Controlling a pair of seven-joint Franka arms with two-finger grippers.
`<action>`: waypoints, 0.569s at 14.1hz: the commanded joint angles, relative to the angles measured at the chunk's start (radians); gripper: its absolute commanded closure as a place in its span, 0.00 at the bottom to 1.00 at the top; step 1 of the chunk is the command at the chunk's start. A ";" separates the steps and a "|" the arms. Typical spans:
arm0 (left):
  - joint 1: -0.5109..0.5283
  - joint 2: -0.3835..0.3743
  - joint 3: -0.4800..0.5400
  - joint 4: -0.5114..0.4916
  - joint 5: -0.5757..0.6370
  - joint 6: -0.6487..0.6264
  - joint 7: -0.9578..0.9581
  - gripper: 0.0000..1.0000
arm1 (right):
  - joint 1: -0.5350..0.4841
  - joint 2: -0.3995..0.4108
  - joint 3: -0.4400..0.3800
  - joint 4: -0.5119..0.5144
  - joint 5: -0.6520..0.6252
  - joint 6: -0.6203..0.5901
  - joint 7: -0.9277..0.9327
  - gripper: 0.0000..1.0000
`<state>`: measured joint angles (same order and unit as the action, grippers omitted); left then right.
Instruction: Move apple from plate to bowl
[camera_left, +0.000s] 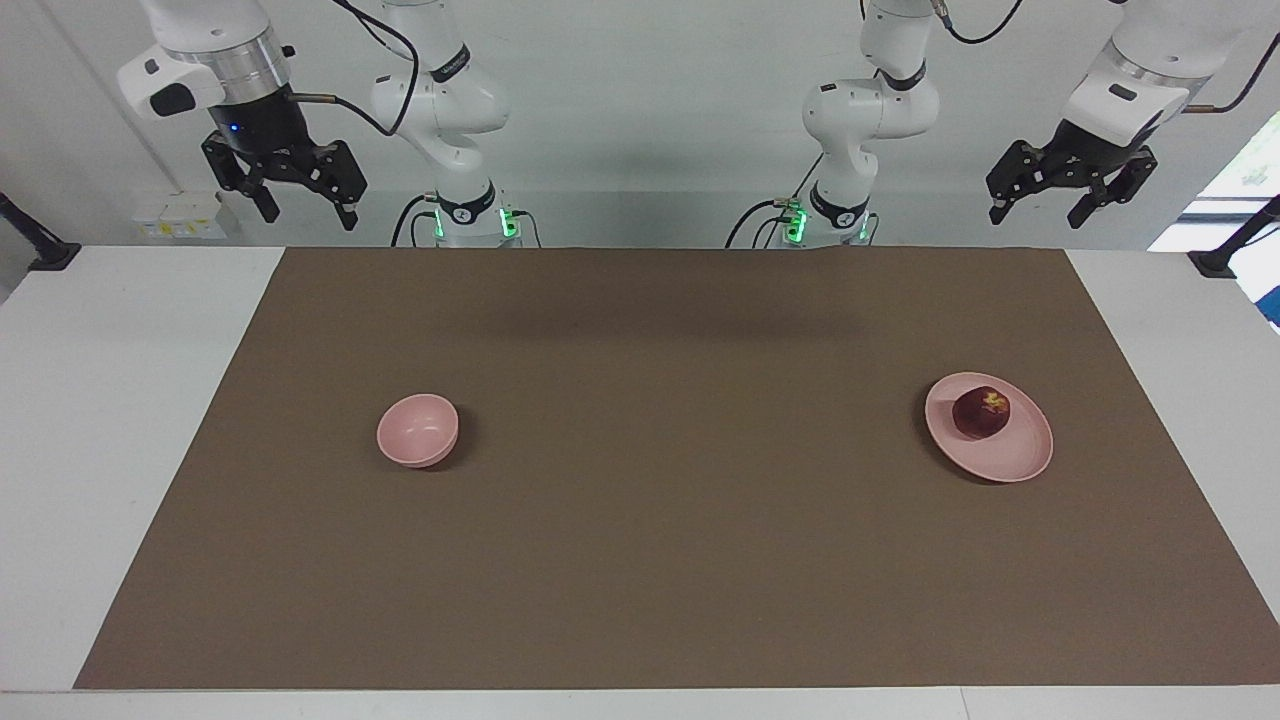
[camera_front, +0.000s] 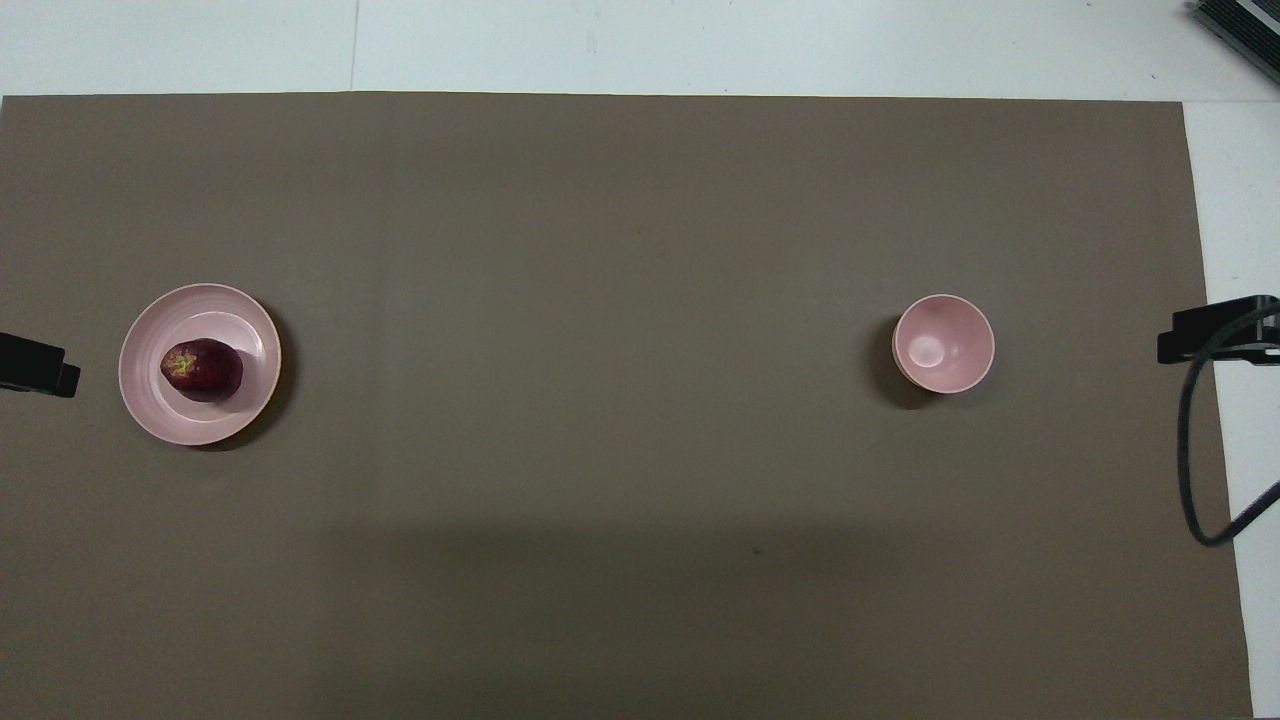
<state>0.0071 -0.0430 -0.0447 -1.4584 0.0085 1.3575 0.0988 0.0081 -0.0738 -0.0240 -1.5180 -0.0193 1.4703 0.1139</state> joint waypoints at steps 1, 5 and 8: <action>0.010 -0.028 -0.006 -0.034 -0.015 0.018 0.004 0.00 | -0.010 -0.024 0.003 -0.028 0.019 0.013 -0.026 0.00; 0.002 -0.028 -0.006 -0.034 -0.015 0.018 0.004 0.00 | -0.010 -0.024 0.003 -0.028 0.019 0.013 -0.026 0.00; 0.002 -0.028 -0.006 -0.034 -0.015 0.017 0.002 0.00 | -0.010 -0.024 0.003 -0.028 0.019 0.013 -0.025 0.00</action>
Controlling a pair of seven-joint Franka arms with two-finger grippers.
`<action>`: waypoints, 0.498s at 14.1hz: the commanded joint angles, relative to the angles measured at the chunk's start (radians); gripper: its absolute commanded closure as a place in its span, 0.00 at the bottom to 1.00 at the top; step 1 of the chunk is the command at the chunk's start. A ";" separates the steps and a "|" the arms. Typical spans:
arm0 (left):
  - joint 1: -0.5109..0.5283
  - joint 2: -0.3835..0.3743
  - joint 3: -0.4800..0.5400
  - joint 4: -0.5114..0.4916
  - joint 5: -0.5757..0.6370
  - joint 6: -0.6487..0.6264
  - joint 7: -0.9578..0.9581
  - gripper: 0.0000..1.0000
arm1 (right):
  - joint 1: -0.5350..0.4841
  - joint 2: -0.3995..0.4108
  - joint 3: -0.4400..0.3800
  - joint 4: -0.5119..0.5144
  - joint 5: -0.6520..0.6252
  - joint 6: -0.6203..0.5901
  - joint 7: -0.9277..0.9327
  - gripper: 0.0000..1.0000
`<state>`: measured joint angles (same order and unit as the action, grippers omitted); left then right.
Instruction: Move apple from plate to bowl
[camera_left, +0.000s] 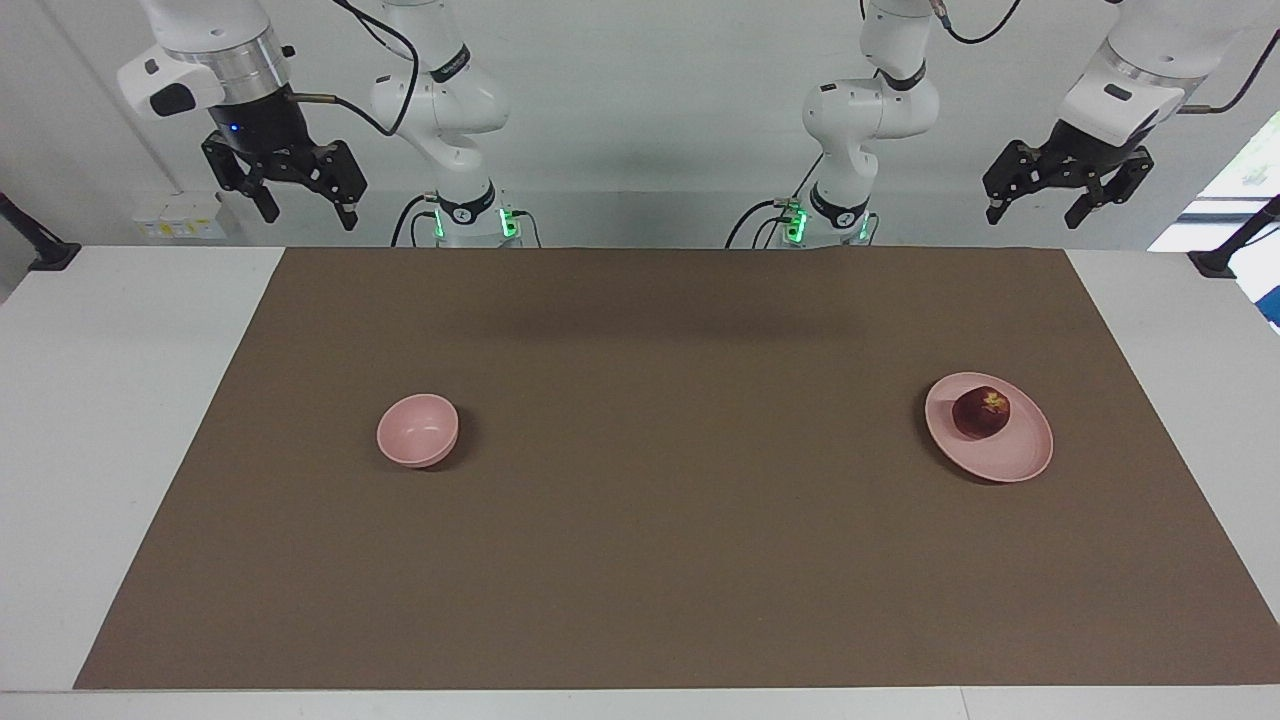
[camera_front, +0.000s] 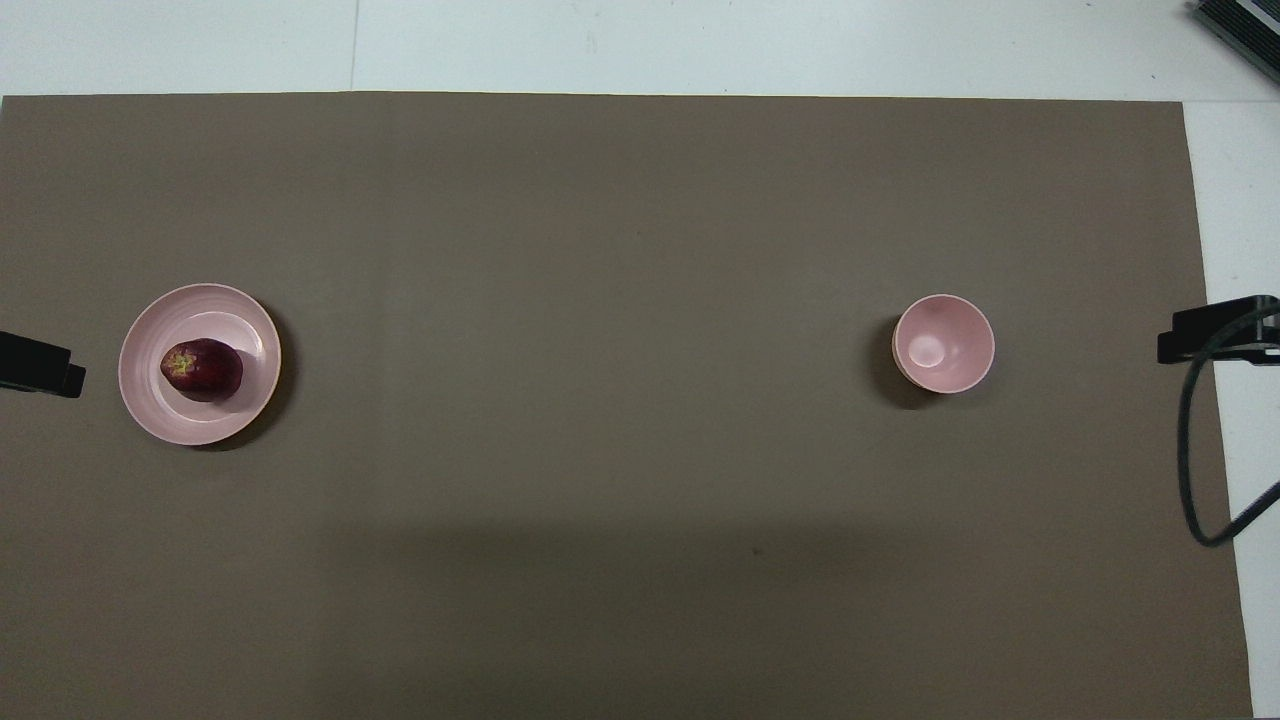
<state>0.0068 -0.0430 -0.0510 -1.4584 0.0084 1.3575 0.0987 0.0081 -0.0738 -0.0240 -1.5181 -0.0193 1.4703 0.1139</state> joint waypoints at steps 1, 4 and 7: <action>0.002 -0.028 0.000 -0.034 -0.015 0.017 0.003 0.00 | -0.010 -0.024 0.003 -0.028 0.019 0.013 -0.023 0.00; 0.002 -0.028 0.000 -0.034 -0.015 0.017 -0.001 0.00 | -0.010 -0.024 0.003 -0.028 0.019 0.013 -0.019 0.00; 0.001 -0.028 0.000 -0.033 -0.015 0.011 -0.001 0.00 | -0.011 -0.021 0.001 -0.027 0.018 0.019 -0.016 0.00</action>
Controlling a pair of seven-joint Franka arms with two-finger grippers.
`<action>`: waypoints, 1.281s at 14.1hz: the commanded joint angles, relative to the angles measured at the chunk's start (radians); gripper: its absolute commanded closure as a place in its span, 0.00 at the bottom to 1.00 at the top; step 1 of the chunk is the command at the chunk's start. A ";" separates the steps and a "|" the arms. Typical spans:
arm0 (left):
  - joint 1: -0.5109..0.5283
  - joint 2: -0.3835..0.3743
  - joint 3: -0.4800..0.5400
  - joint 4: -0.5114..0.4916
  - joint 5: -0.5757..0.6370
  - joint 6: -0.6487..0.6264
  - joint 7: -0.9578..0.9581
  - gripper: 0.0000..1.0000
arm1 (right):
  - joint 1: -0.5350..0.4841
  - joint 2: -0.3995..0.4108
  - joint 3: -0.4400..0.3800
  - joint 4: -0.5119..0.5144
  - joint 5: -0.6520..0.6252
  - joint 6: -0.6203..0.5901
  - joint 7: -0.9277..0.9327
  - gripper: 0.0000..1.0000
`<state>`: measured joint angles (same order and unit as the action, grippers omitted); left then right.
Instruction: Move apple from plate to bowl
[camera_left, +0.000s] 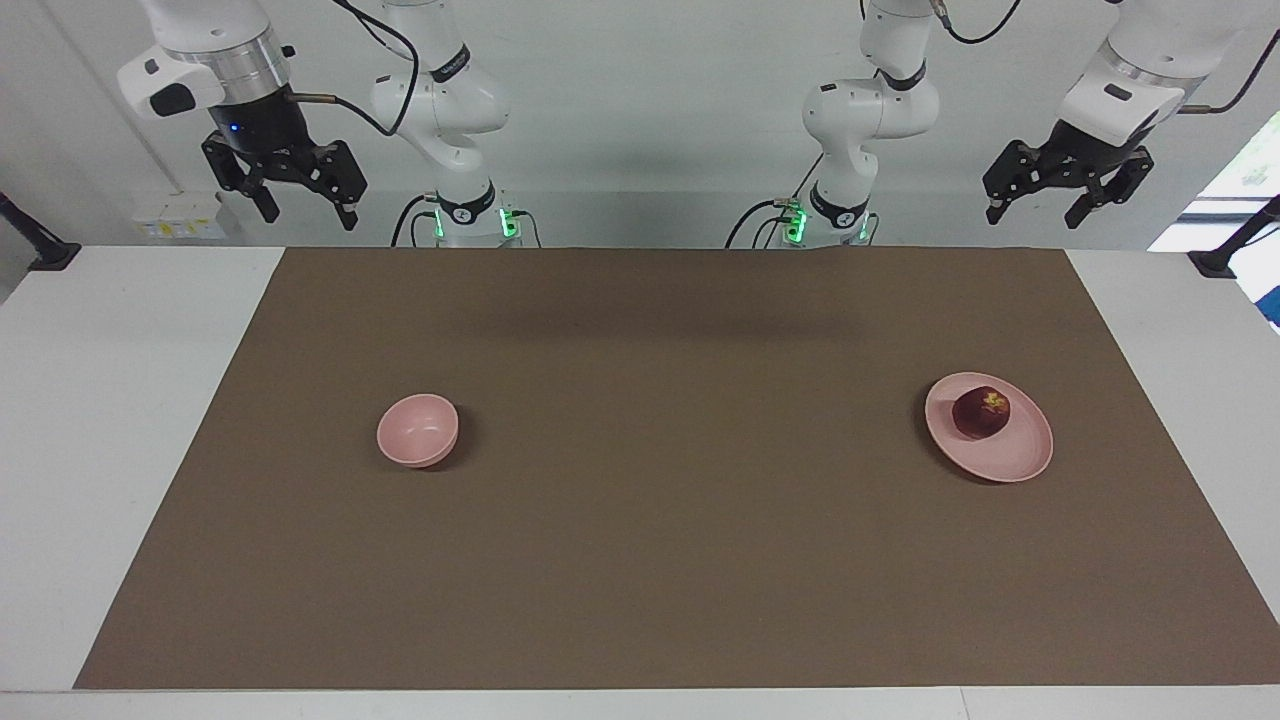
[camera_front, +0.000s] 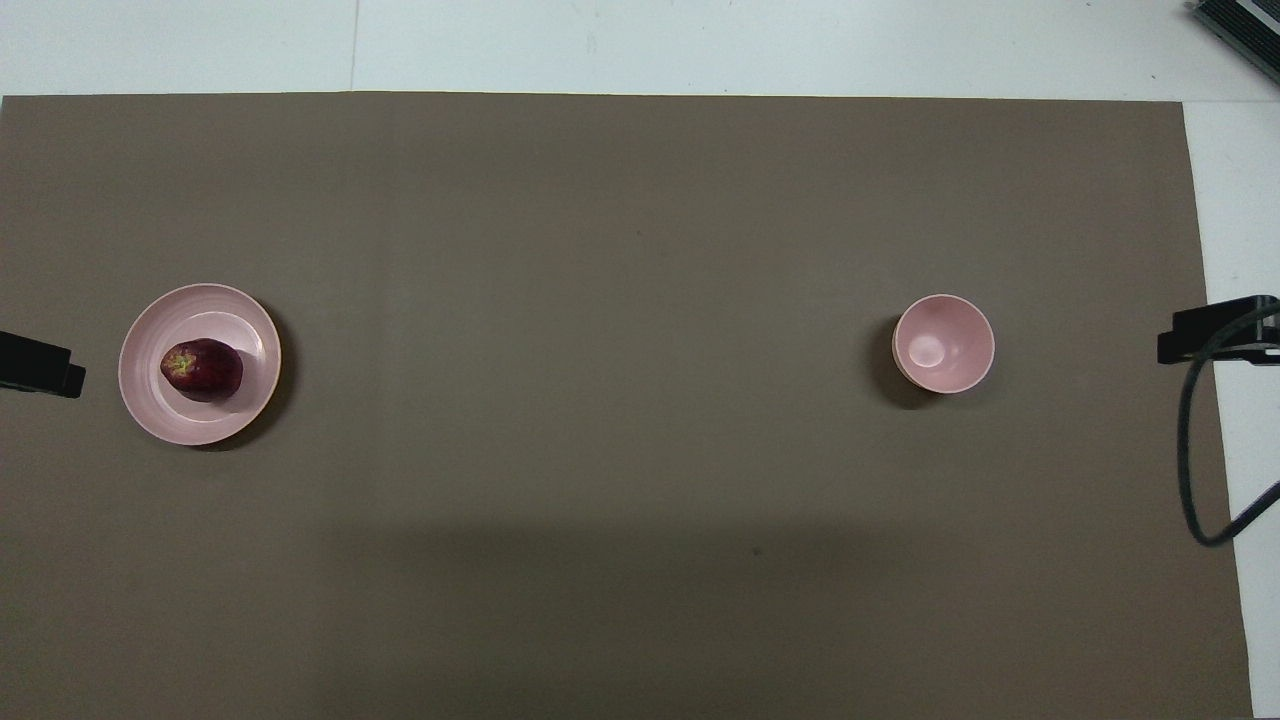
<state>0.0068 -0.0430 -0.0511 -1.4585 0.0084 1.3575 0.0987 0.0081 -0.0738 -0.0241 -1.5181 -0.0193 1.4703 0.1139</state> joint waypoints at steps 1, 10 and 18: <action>0.001 -0.028 -0.001 -0.033 -0.015 0.011 0.001 0.00 | -0.013 -0.018 0.001 -0.022 0.016 0.019 -0.016 0.00; 0.001 -0.028 -0.001 -0.031 -0.015 0.012 -0.001 0.00 | -0.013 -0.017 0.001 -0.019 0.015 0.015 -0.016 0.00; 0.016 -0.066 0.000 -0.121 -0.019 0.101 0.013 0.00 | -0.013 -0.017 0.001 -0.019 0.015 0.015 -0.017 0.00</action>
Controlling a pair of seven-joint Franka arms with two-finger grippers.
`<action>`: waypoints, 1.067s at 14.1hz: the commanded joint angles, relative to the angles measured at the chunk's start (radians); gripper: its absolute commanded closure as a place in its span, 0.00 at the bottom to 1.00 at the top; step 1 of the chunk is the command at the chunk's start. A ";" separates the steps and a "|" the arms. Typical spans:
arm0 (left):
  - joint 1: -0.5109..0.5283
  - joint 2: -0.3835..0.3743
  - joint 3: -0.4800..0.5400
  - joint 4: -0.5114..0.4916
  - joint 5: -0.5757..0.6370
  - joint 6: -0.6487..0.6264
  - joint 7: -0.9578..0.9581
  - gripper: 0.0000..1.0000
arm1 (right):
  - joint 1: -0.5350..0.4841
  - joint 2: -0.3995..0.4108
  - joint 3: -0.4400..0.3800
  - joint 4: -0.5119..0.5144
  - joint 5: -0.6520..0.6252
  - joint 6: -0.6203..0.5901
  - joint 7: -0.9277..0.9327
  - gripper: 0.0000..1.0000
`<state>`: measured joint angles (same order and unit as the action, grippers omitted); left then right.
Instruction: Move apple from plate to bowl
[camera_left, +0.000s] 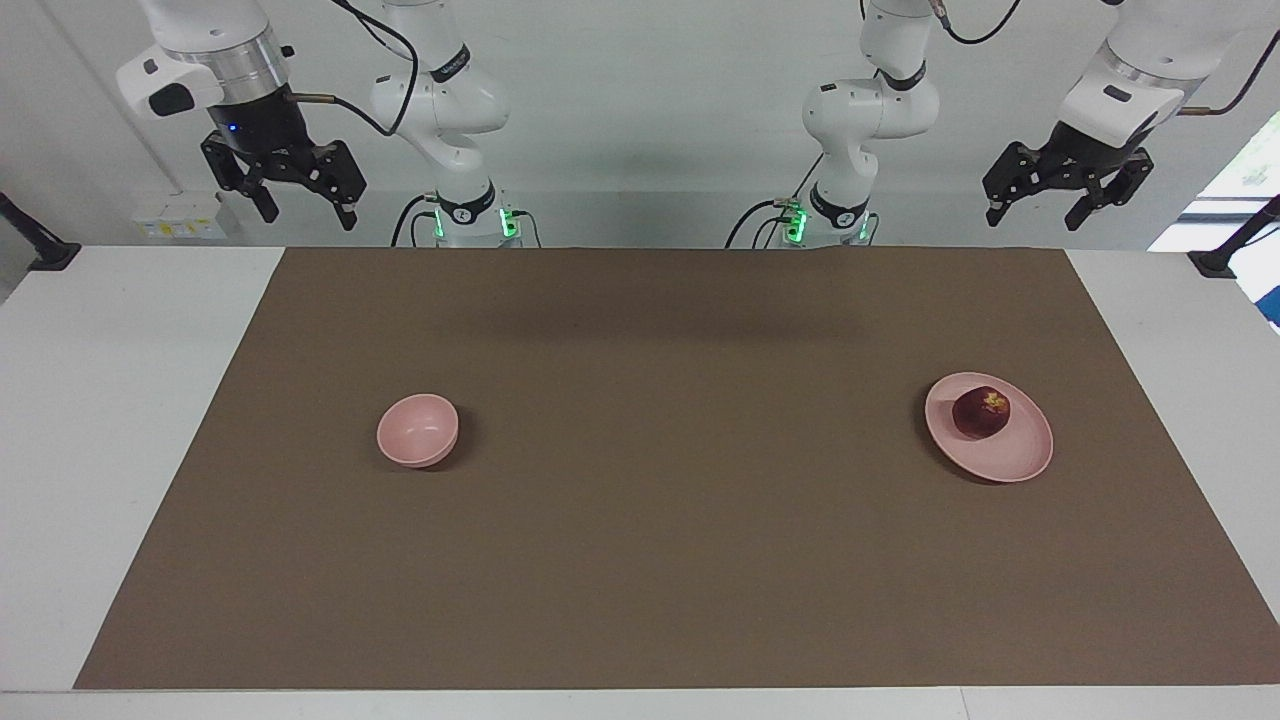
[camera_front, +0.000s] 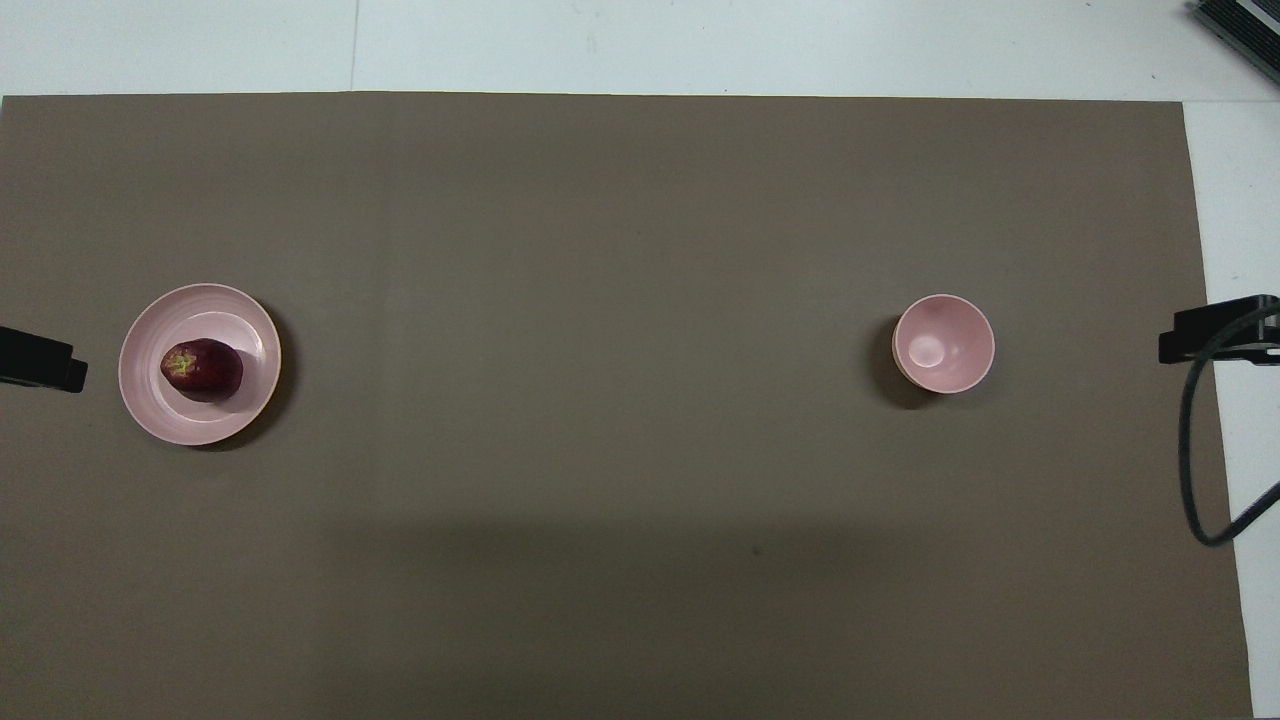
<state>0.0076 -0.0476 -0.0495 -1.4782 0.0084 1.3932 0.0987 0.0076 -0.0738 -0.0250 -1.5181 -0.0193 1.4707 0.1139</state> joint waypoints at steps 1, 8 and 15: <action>0.017 -0.083 -0.001 -0.144 -0.019 0.094 0.013 0.00 | -0.012 -0.017 0.002 -0.019 0.015 0.014 -0.017 0.00; 0.044 -0.090 0.000 -0.356 -0.019 0.317 0.019 0.00 | -0.014 -0.017 0.002 -0.013 0.009 0.019 -0.016 0.00; 0.119 -0.048 0.000 -0.540 -0.021 0.562 0.142 0.00 | -0.024 -0.020 0.000 -0.013 0.018 0.000 -0.025 0.00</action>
<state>0.0931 -0.0997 -0.0402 -1.9595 0.0074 1.8892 0.1957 -0.0083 -0.0763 -0.0293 -1.5172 -0.0193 1.4710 0.1139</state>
